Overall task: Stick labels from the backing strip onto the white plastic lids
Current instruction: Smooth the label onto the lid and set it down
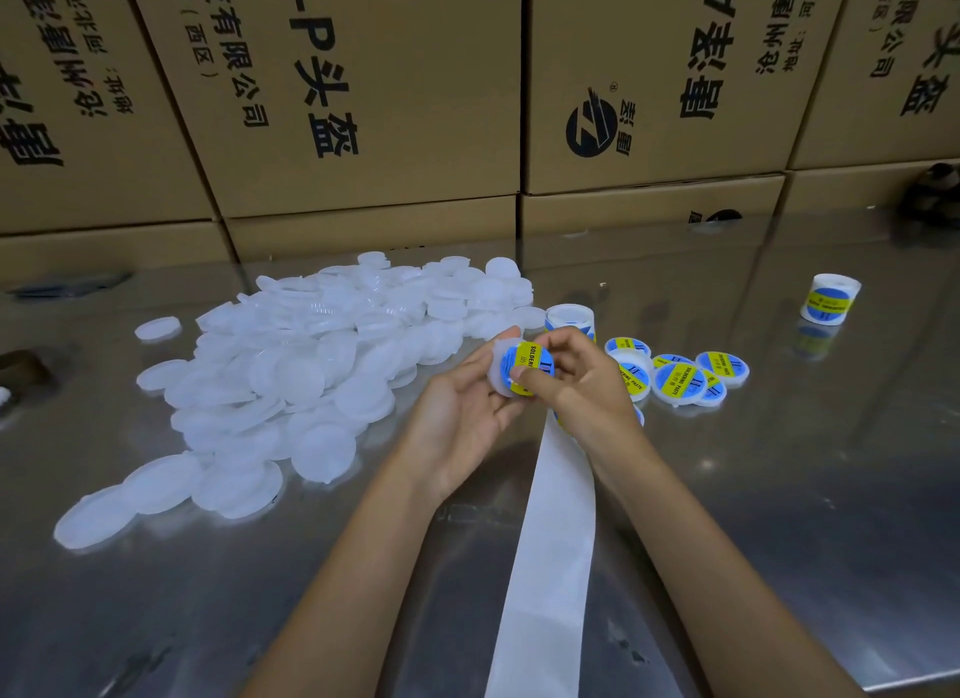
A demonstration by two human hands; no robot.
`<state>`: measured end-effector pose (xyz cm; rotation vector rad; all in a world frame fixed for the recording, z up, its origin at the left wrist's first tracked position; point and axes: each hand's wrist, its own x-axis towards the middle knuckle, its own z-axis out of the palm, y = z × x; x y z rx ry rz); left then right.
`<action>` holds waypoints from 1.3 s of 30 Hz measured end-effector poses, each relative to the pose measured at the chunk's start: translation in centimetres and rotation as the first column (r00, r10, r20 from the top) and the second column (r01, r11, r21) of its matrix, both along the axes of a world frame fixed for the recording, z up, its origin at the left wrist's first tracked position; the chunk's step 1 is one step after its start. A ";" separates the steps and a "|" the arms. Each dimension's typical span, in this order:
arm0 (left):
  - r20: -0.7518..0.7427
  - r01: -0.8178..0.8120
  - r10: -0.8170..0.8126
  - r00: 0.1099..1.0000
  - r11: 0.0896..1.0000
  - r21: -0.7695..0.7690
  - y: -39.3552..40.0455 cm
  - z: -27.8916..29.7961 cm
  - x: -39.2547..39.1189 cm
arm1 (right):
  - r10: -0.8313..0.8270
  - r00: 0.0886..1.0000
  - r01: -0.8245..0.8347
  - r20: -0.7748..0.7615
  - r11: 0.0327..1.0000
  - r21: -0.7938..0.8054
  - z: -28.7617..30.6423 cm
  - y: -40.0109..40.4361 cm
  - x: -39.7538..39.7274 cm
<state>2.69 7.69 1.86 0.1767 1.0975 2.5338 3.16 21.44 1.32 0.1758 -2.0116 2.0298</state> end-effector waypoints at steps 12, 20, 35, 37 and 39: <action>-0.028 -0.025 0.023 0.999 0.997 -0.067 0.6 0.2 0.4 | -0.073 0.996 0.078 -0.046 0.991 0.104 0.2 -0.4 0.5; -0.071 -0.052 0.043 0.997 0.991 -0.121 0.5 0.2 0.5 | -0.132 0.988 0.145 -0.083 0.973 0.181 -0.2 -0.6 0.4; -0.137 -0.073 0.063 0.989 0.995 -0.068 0.2 0.5 0.8 | -0.246 0.946 0.316 -0.212 0.848 0.425 -0.9 -0.9 0.2; -0.161 -0.076 0.062 0.985 0.993 -0.086 0.4 0.4 0.8 | -0.249 0.940 0.337 -0.235 0.789 0.513 -1.0 -0.9 0.1; -0.189 -0.076 0.056 0.980 0.992 -0.096 0.4 0.4 0.8 | -0.253 0.935 0.353 -0.251 0.746 0.565 -1.1 -1.0 0.1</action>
